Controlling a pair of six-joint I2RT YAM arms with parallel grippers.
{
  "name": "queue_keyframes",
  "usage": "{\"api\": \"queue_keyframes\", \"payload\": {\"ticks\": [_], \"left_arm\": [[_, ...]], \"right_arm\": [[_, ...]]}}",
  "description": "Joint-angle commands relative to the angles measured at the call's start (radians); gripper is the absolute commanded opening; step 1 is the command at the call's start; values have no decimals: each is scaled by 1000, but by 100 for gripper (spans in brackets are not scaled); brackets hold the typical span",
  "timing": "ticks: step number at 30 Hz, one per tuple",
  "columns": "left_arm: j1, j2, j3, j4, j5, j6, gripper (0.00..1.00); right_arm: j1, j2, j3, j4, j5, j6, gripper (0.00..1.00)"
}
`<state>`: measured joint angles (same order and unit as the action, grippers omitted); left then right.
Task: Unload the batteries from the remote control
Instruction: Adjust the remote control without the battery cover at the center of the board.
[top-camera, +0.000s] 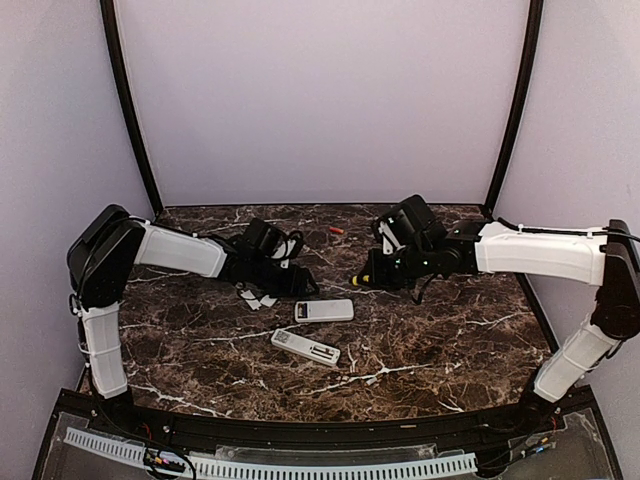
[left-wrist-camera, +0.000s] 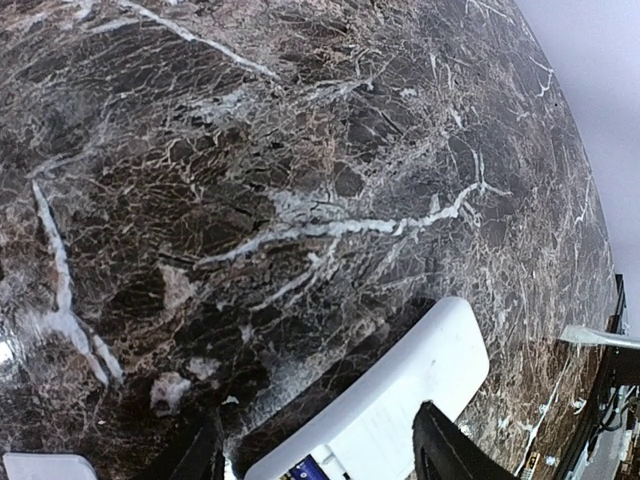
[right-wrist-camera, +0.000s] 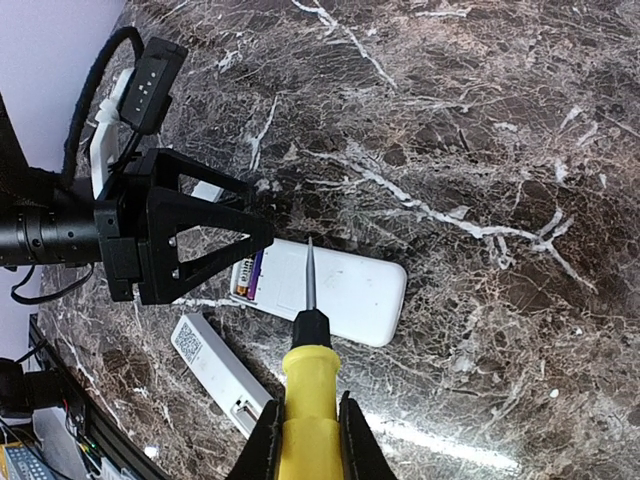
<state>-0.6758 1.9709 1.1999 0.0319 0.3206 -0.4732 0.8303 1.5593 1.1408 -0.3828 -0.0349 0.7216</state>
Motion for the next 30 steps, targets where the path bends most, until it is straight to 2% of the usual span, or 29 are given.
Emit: {"api": "queue_keyframes", "payload": {"ticks": [1, 14, 30], "left_arm": [[7, 2, 19, -17, 63, 14, 66], [29, 24, 35, -56, 144, 52, 68], [46, 75, 72, -62, 224, 71, 68]], "right_arm": [[-7, -35, -2, 72, 32, -19, 0], [-7, -92, -46, 93, 9, -20, 0], [-5, -75, -32, 67, 9, -19, 0]]}}
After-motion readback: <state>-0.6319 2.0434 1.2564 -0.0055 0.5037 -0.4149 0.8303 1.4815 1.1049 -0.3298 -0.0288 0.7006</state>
